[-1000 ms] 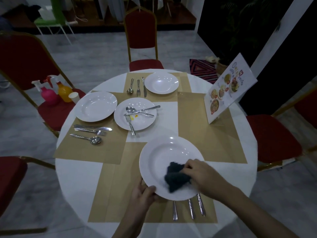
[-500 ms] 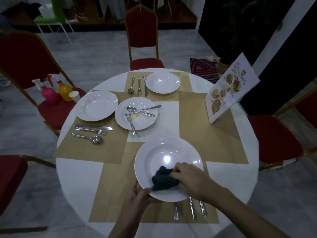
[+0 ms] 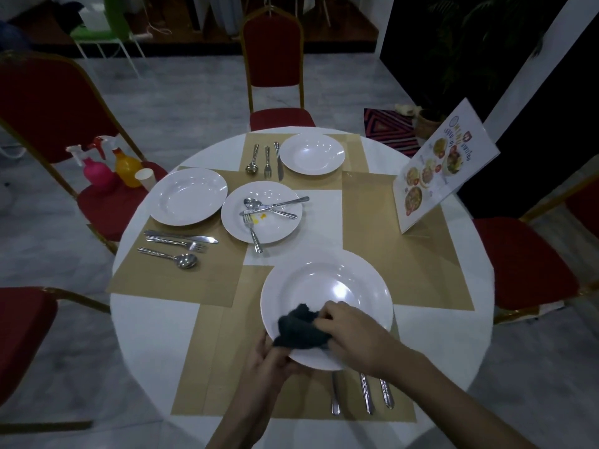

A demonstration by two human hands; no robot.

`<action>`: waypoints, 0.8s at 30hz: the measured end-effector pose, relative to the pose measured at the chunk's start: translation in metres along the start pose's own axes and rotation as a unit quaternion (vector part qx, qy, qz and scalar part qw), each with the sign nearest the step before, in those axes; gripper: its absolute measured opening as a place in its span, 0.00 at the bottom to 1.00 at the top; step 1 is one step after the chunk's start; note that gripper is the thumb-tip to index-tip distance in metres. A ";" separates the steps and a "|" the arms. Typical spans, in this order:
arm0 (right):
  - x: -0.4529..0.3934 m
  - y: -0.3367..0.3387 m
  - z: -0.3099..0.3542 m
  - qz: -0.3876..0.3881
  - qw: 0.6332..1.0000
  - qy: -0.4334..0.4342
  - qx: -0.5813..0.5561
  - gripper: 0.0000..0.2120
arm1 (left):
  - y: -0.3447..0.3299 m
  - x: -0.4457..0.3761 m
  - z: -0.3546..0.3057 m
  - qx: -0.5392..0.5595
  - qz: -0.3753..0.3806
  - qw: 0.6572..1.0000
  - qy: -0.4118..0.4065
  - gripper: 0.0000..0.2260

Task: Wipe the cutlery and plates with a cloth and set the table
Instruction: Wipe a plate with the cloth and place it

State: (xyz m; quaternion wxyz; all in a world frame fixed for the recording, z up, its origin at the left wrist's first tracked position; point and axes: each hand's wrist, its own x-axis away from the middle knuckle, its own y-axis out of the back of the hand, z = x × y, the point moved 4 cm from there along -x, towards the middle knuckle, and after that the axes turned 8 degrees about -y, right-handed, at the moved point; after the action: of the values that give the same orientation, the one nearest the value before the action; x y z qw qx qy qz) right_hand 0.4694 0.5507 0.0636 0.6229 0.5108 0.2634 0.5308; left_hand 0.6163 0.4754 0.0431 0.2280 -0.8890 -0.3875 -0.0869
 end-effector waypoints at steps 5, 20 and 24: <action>-0.003 0.010 -0.052 -0.005 0.978 -0.155 0.141 0.15 | 0.016 0.001 0.007 0.013 0.000 1.000 0.020 0.25; -0.011 -0.024 -0.001 -0.080 0.977 -0.165 0.107 0.25 | 0.078 -0.028 0.000 -0.048 0.000 0.999 0.002 0.16; 0.039 -0.033 -0.051 -0.101 0.935 -0.338 -0.025 0.17 | 0.105 -0.030 0.022 -0.093 -0.001 0.995 0.030 0.13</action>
State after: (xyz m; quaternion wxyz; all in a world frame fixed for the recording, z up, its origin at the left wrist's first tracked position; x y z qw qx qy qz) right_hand 0.4498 0.6079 0.0247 0.7380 0.6151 0.0738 0.2675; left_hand 0.6721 0.4037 -0.0217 0.1562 -0.9029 -0.3715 -0.1494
